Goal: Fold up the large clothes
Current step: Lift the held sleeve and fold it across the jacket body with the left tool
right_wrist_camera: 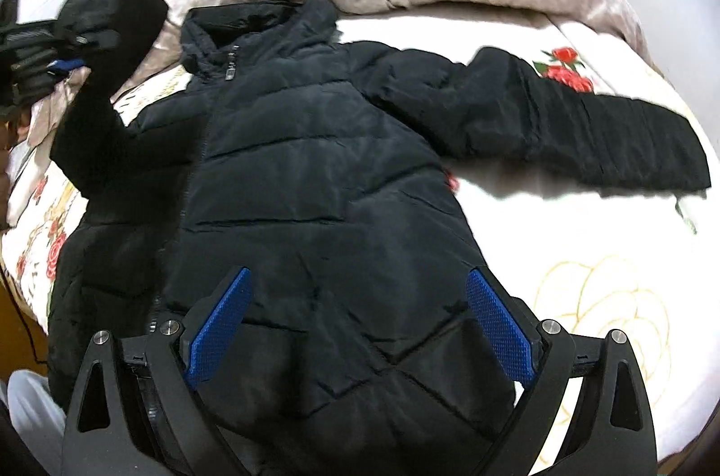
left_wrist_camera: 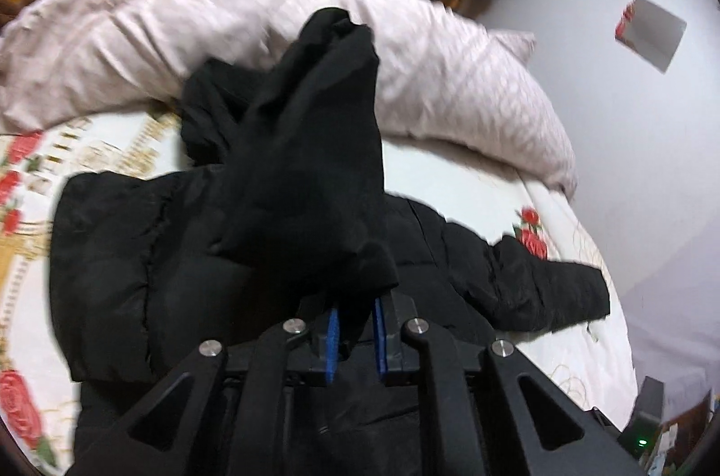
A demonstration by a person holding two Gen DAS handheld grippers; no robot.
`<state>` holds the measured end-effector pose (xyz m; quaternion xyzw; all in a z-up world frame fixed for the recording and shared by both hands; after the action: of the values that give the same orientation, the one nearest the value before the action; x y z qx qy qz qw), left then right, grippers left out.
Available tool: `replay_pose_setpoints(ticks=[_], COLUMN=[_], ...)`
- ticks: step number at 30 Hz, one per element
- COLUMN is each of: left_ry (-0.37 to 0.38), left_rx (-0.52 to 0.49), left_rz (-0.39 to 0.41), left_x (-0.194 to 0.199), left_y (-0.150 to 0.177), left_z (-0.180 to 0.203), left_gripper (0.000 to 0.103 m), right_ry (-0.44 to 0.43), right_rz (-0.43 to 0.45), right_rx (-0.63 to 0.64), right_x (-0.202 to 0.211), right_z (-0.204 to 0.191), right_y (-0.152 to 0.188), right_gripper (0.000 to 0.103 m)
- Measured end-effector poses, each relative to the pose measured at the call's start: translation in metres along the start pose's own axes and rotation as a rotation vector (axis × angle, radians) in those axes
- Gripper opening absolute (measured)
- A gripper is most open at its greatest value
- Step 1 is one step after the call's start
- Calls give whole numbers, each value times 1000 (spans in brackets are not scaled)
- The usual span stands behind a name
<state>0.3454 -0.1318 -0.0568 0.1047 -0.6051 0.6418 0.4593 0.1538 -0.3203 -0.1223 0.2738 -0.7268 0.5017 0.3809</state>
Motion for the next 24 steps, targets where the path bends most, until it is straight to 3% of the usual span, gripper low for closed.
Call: replay_pose_setpoints(ticks=[4,6,9,12,17,19,22,24], left_ry=[40,70,88,116,121,55,-94,-209], left_rx=[5,17,31,45,-19,-40,-15,38], left_rz=[-67,-105,-133,-119,-17,19,40,29], left_x=[-47,-67,-87,-80,-18,5,24,32], left_y=[18,28,36,34,21,16,10,13], left_z=[22,28,34,39,33,10,-56,-112], left_gripper=[23,47,64,70,79,80,80,79], right_ry=[3,5,8,6,-20,-35,-64,-77], right_rz=[8,10,14,25,69,81,109,115], right_rx=[-23,-29,-37,-40,6,23,75,106], right_x=[-7,-10,-13,-13,-10,-13,-23,-35], right_z=[13,17,23,23,0,-14,-42,-63], right_y=[-1,-3,-5,-12,-37,-50,-73,-89], right_gripper=[95,95,95,95,95,93,77,61])
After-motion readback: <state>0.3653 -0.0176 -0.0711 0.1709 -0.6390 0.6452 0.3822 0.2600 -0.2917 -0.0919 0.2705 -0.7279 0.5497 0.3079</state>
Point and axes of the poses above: each gripper's, at about its wrist camera, not at the fingertips, and x roughly against the way its jaws point, z to its right, y to its underside, the point moved 10 cm from there along -x, roughly the way its jaws point, and after that the axes turned 11 degrees about -x, right-handed, at the moved point
